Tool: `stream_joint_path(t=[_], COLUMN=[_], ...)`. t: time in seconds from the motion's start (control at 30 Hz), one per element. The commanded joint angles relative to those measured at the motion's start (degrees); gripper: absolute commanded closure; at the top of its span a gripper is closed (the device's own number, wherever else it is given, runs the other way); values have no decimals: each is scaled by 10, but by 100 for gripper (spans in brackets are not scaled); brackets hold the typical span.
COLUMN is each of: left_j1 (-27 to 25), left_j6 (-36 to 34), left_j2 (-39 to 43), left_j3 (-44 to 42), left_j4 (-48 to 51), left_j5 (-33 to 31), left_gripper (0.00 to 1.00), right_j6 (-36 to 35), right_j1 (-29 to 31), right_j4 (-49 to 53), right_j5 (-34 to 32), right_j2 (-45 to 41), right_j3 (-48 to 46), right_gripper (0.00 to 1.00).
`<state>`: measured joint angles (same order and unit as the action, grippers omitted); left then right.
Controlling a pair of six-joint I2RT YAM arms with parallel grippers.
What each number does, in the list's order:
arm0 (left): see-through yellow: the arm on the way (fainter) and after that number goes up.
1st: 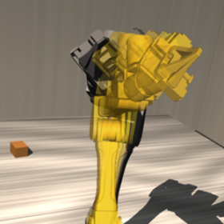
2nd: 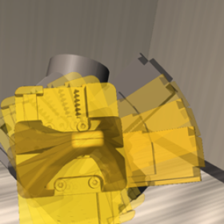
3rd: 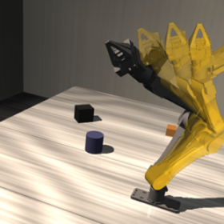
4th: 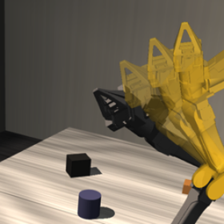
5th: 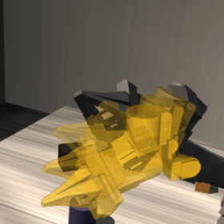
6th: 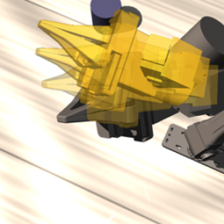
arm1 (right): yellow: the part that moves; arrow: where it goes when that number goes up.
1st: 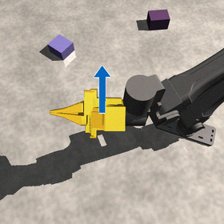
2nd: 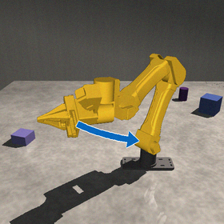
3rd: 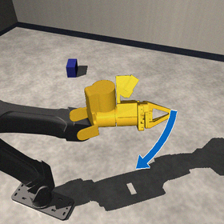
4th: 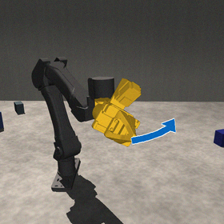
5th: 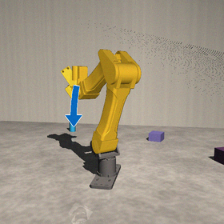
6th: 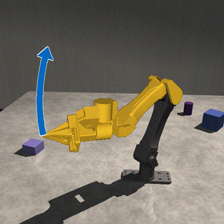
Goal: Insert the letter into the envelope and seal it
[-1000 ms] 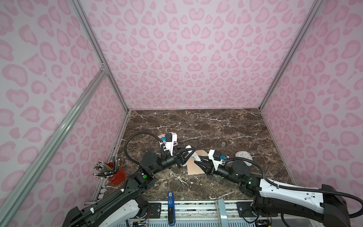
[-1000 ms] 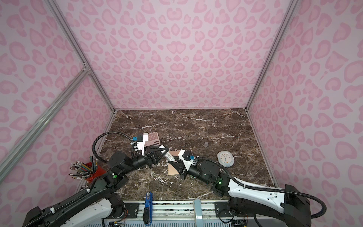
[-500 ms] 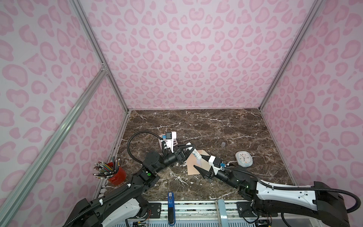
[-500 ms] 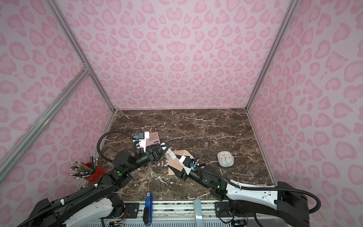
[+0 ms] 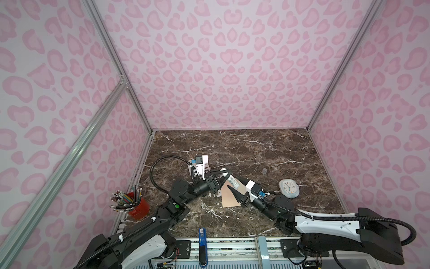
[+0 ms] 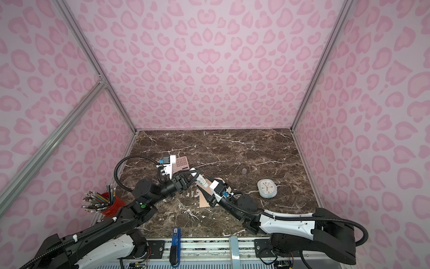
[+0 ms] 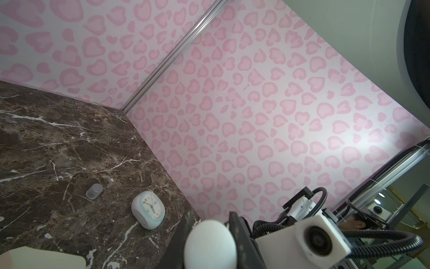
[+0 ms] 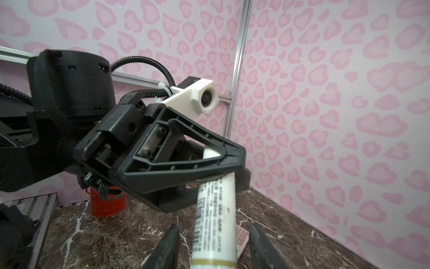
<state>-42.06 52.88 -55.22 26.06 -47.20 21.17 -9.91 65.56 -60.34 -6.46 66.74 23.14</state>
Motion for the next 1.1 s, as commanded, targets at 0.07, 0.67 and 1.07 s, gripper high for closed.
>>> stream_joint_path(t=[0.07, 0.67, 1.07], left_j1=[1, 1, 1], left_j6=[7, 18, 19], left_j2=[-5, -36, -45], left_j3=[-1, -1, 7], left_j4=[-32, -52, -50], left_j5=[2, 19, 34], left_gripper=[85, 85, 83], right_j6=[-14, -19, -16], right_j1=[1, -4, -9], right_j4=[-42, -41, -38], right_j5=[-7, -20, -28], right_j2=[15, 39, 48], right_j3=[11, 25, 31], right_gripper=[55, 70, 75])
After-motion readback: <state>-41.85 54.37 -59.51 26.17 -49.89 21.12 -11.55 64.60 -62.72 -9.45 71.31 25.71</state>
